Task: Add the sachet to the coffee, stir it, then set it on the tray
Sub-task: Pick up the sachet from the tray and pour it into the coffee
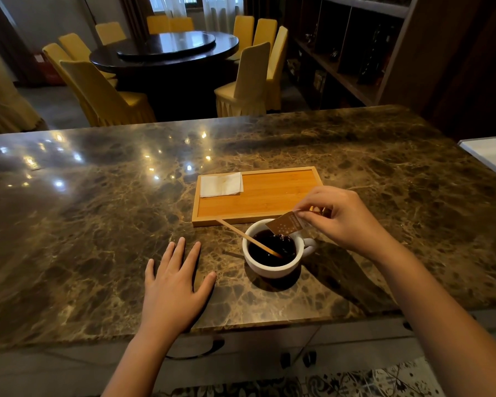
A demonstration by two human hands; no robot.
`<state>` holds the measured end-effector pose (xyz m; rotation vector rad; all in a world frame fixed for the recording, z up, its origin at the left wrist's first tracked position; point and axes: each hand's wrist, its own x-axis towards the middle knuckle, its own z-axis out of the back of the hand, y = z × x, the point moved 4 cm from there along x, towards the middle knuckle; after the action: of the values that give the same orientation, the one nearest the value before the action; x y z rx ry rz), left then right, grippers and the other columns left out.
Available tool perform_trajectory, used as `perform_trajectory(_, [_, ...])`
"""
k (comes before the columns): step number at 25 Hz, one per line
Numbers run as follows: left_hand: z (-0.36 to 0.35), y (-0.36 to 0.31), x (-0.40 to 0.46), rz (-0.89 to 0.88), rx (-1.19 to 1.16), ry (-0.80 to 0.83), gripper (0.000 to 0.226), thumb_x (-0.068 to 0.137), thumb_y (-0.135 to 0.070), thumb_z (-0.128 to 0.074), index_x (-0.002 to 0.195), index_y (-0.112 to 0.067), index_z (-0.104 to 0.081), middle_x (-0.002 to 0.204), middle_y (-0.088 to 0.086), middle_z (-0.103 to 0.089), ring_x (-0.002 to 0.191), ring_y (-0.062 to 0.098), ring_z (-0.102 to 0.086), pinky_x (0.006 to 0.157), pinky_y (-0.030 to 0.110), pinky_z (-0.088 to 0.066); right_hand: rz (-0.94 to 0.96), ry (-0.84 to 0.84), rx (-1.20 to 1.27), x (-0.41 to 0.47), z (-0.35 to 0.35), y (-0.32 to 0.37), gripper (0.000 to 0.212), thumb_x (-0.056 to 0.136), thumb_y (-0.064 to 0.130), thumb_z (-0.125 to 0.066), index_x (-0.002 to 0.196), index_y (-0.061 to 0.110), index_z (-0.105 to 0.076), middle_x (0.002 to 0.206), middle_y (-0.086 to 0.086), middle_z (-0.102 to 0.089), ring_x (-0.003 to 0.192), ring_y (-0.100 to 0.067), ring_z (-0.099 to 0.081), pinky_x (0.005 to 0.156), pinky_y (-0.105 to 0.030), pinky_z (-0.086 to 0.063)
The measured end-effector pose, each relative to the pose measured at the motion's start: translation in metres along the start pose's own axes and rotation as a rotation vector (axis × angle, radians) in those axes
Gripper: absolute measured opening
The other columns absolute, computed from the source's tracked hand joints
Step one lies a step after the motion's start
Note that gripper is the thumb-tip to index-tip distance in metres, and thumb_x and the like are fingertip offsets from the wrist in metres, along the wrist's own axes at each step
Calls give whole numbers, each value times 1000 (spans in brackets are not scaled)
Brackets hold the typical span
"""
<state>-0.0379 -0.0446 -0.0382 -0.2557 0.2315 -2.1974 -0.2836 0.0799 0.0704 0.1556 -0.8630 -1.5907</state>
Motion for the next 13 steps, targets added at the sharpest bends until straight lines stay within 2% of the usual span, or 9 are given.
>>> perform_trajectory(5, [0, 1, 0, 3, 0, 2, 78, 73, -71, -10, 142, -35, -14, 155, 0, -10, 141, 14, 1, 114, 49, 0, -30, -8, 13, -1, -1, -4, 10, 80, 8, -67, 87, 14, -72, 83, -5, -69, 75, -16, -60, 63, -23, -47])
perform_trajectory(9, [0, 0, 0, 3, 0, 0, 78, 74, -71, -10, 142, -35, -14, 155, 0, -10, 141, 14, 1, 114, 49, 0, -157, -57, 132, -2, 1, -13, 11, 83, 11, -64, 88, 20, -68, 83, 8, -66, 79, -9, -62, 69, -15, -49])
perform_trajectory(13, [0, 0, 0, 3, -4, 0, 78, 73, -71, -10, 142, -35, -14, 155, 0, -10, 141, 14, 2, 114, 49, 0, -345, -49, 435, -5, -3, -23, 5, 86, 6, -59, 90, 8, -62, 83, -6, -65, 60, -15, -67, 54, -20, -55])
